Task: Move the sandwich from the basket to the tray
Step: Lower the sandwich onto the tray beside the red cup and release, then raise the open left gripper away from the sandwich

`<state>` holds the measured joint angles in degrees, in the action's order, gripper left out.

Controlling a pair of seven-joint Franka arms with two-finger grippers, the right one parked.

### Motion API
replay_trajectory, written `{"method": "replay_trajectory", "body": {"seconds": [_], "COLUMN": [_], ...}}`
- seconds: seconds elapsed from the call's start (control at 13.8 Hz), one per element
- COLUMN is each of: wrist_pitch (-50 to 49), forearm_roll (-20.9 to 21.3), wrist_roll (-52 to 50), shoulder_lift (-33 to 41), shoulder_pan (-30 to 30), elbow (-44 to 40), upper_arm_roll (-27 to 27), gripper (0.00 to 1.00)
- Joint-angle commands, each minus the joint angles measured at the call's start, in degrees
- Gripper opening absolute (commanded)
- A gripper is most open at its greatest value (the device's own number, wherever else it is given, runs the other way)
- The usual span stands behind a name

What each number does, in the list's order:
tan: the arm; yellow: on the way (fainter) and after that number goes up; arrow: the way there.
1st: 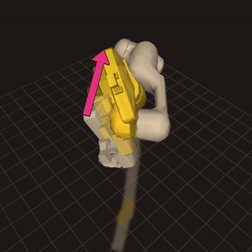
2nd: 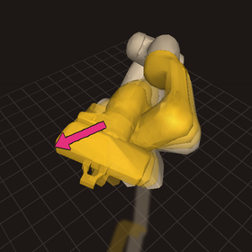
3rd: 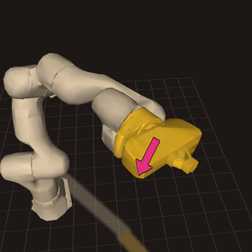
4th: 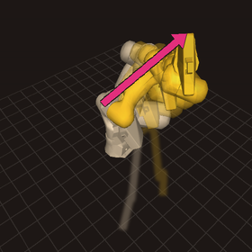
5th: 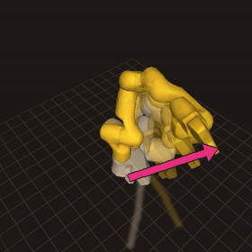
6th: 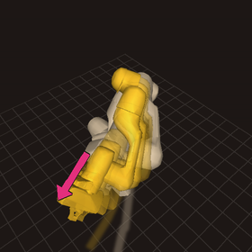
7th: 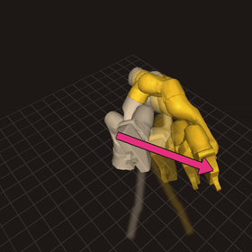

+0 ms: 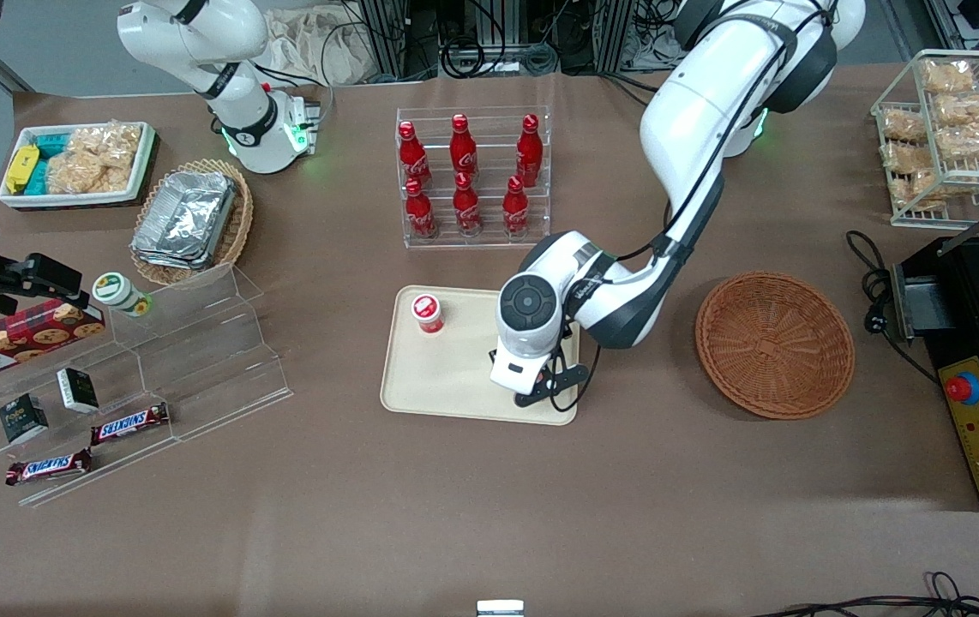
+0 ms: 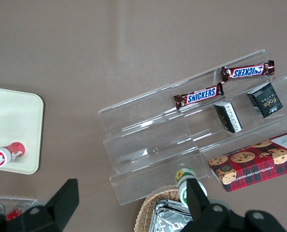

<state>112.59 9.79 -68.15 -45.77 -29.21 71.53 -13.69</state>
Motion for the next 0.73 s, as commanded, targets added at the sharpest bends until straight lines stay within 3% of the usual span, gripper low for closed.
{"method": "replay_trajectory", "body": {"seconds": [0.0,0.36,0.65], "wrist_pitch": [-4.99,-16.5,-19.16], "forearm_roll": [0.93,0.84,0.67], "wrist_roll": [-2.87,-2.34,-1.9], "shoulder_lift": [8.04,19.11,28.43], "shoulder_pan": [0.03,0.11,0.11], "elbow": [1.33,1.68,5.89], "upper_arm_roll": [1.46,3.14,6.21], "gripper": [1.0,1.0,1.0]}}
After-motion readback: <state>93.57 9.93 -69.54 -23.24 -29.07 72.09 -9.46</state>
